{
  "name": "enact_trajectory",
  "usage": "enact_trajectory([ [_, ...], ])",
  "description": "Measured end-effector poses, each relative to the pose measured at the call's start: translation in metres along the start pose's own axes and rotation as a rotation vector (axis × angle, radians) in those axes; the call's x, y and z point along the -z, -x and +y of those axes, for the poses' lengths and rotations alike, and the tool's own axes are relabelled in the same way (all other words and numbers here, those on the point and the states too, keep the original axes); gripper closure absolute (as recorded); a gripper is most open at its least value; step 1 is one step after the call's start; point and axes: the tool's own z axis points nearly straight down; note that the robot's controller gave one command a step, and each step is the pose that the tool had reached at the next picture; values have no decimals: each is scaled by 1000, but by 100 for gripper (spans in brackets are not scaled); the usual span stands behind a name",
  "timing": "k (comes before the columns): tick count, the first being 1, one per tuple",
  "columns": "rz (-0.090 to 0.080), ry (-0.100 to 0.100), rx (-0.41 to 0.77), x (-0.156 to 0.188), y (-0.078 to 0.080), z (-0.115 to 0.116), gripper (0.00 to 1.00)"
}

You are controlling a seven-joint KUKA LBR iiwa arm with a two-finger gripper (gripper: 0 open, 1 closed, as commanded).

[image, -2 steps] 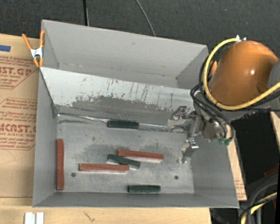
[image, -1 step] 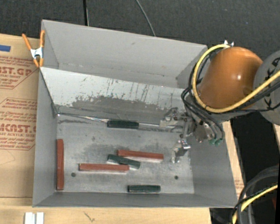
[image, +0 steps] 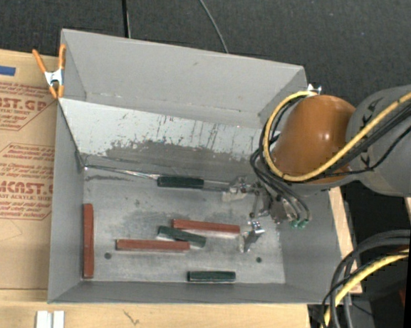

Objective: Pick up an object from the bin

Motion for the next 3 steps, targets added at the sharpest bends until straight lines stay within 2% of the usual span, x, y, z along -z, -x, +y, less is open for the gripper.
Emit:
enact_trajectory([
  [1,-15,-3,-48,-75,-10,14,100],
  [2,-15,-3,-48,-75,-10,14,100],
  [3,3,0,9,64,-5,5,100],
])
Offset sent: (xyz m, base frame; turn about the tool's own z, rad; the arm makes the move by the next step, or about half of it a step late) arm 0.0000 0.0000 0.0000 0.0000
